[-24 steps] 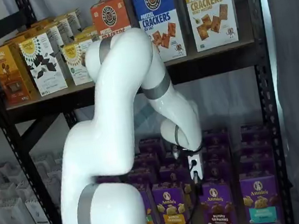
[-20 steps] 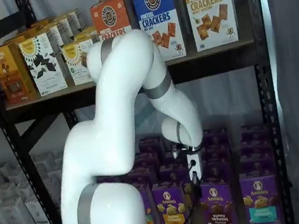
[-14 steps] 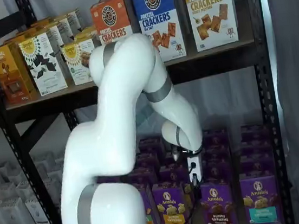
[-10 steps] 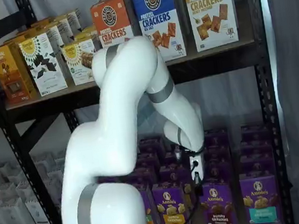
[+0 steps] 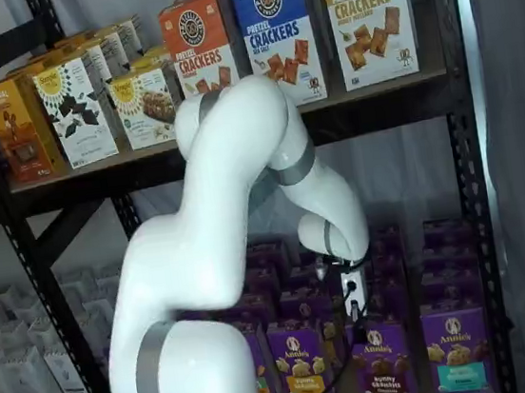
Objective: Pick up the purple box with a brown patch in the center, on the bottom shelf, the fifth box from the left
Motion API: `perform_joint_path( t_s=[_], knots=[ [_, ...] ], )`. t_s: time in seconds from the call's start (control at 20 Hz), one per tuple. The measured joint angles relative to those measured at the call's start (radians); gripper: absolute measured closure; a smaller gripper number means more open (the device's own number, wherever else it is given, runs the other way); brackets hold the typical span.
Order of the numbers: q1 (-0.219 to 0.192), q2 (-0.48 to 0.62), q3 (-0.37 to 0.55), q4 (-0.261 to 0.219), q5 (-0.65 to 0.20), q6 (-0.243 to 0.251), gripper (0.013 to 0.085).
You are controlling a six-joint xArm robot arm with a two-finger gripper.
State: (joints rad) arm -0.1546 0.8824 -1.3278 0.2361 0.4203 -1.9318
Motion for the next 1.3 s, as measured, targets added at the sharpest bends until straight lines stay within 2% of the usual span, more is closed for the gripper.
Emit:
perform_joint_path(
  t_s=[0.35, 0.8, 0.85, 0.9, 0.95, 1.05, 1.1, 1.15, 1.3],
  knots=[
    [0.01, 0.052, -0.028, -0.093, -0.016, 0.091, 0.013],
    [0.004, 0.105, -0.068, -0.143, -0.028, 0.13, 0.013],
    [0.004, 0.109, -0.075, -0.15, -0.023, 0.137, 0.017],
    [0.004, 0.111, -0.076, -0.145, -0.025, 0.132, 0.021],
    [0.005, 0.113, -0.075, -0.133, -0.034, 0.122, 0.021],
    [0.007, 0.115, -0.074, -0.124, -0.042, 0.115, 0.029],
    [0.008, 0.116, -0.075, -0.125, -0.044, 0.117, 0.029],
    [0.009, 0.117, -0.075, -0.129, -0.047, 0.122, 0.033],
    [0.01, 0.118, -0.073, -0.13, -0.053, 0.123, 0.037]
  ],
)
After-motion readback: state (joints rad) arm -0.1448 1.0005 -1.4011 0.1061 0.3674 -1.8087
